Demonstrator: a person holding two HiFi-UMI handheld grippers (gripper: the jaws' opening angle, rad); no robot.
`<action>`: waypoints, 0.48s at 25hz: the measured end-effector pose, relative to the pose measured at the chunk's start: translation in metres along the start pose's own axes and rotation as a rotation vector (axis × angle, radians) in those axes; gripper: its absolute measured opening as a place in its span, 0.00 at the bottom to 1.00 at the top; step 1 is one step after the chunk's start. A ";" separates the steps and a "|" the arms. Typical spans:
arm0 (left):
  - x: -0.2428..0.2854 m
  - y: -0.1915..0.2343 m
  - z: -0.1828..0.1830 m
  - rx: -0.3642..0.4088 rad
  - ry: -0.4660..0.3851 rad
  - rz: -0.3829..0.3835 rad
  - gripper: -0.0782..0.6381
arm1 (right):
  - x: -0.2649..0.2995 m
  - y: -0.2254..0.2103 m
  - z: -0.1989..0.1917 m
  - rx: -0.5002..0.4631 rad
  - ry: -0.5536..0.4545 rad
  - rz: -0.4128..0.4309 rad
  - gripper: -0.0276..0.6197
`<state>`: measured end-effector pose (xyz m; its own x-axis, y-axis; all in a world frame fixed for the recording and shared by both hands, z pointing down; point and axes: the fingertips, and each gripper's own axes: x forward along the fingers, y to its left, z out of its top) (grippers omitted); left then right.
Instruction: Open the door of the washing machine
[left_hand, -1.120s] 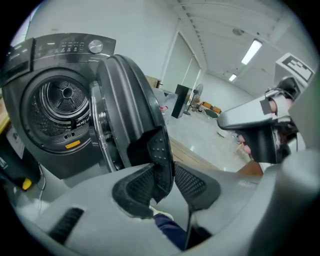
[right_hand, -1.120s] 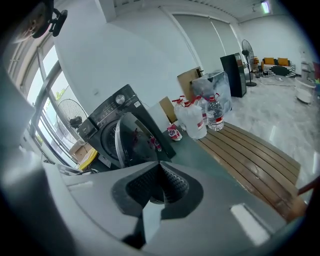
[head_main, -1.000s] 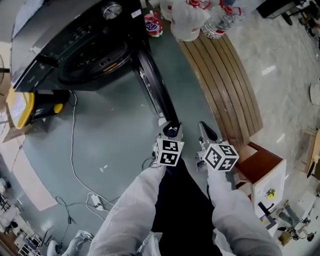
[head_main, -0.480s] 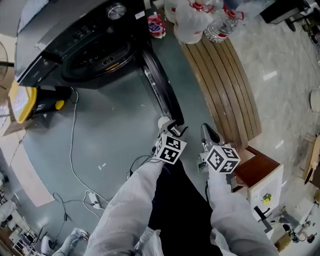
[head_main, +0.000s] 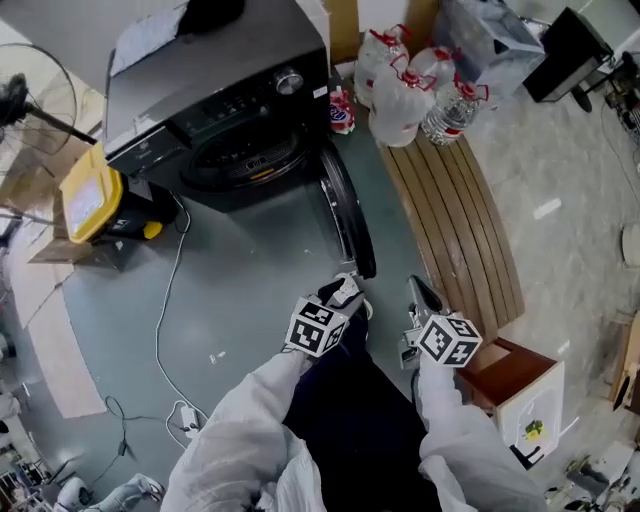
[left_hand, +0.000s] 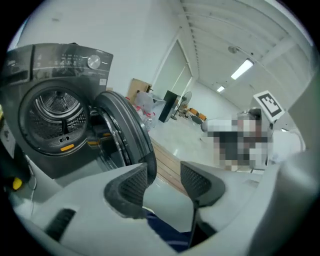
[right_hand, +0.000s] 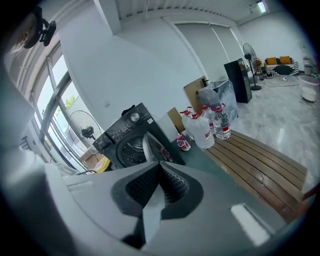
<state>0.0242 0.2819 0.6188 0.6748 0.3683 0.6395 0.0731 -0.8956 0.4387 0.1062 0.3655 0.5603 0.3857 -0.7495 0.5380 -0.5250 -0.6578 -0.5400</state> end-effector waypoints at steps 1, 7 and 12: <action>-0.015 -0.001 0.008 -0.001 -0.020 0.003 0.40 | -0.005 0.008 0.002 -0.003 -0.003 0.010 0.05; -0.101 0.013 0.048 -0.011 -0.164 0.080 0.34 | -0.029 0.061 0.032 -0.015 -0.095 0.073 0.05; -0.152 0.010 0.085 0.033 -0.282 0.140 0.28 | -0.056 0.099 0.064 -0.094 -0.197 0.114 0.05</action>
<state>-0.0157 0.1957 0.4722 0.8567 0.1609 0.4901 -0.0147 -0.9421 0.3350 0.0812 0.3377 0.4354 0.4558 -0.8243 0.3358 -0.6379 -0.5656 -0.5226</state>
